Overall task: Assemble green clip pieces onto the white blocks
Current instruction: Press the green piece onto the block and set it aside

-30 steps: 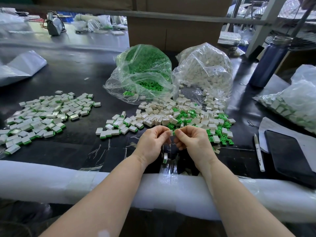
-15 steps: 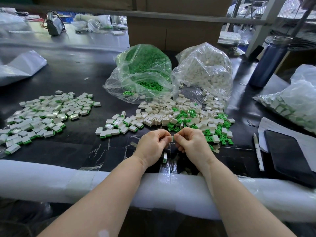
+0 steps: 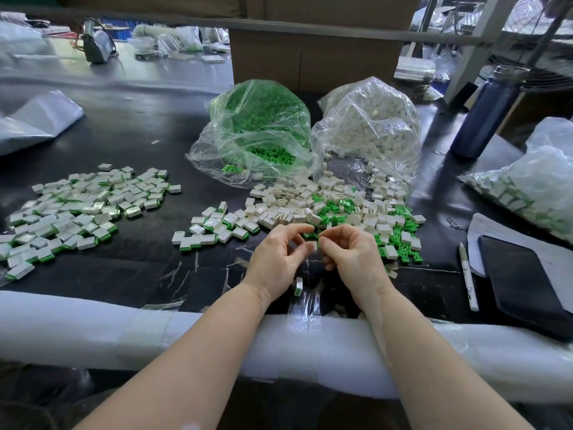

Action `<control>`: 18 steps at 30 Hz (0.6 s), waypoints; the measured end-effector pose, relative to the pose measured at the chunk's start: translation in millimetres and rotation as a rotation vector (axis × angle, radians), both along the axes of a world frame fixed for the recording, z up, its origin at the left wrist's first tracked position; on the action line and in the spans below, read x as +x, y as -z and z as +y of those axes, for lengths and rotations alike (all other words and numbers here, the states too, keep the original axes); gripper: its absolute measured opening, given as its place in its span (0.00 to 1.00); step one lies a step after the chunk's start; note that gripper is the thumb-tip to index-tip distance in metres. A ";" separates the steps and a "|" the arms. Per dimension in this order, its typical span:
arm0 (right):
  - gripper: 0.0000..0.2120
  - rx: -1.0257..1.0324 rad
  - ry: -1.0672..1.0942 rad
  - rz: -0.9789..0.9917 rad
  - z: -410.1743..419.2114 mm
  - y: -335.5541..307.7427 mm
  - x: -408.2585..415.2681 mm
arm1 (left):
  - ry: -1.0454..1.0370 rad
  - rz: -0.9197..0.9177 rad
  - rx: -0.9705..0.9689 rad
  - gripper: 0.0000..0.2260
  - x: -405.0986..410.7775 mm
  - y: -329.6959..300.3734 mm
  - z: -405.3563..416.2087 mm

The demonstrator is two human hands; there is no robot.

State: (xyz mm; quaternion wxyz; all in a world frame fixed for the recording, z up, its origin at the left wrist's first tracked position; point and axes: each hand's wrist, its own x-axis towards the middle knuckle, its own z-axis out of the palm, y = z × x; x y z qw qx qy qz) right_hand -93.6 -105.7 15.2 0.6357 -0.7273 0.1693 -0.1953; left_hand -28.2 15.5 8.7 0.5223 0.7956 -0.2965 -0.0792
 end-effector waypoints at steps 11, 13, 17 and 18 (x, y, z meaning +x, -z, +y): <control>0.05 0.038 -0.042 0.004 -0.5 -1.6 -3.0 | 0.017 0.081 -0.005 0.04 2.4 1.9 1.0; 0.06 0.017 -0.037 0.020 0.7 -1.0 -2.0 | 0.027 0.095 -0.002 0.05 2.7 1.2 1.4; 0.09 -0.061 -0.030 0.066 1.8 0.1 -0.6 | 0.037 0.116 0.033 0.05 3.0 1.6 1.9; 0.09 -0.093 -0.037 0.083 1.7 0.2 -0.6 | 0.038 0.114 0.048 0.06 2.9 1.9 2.0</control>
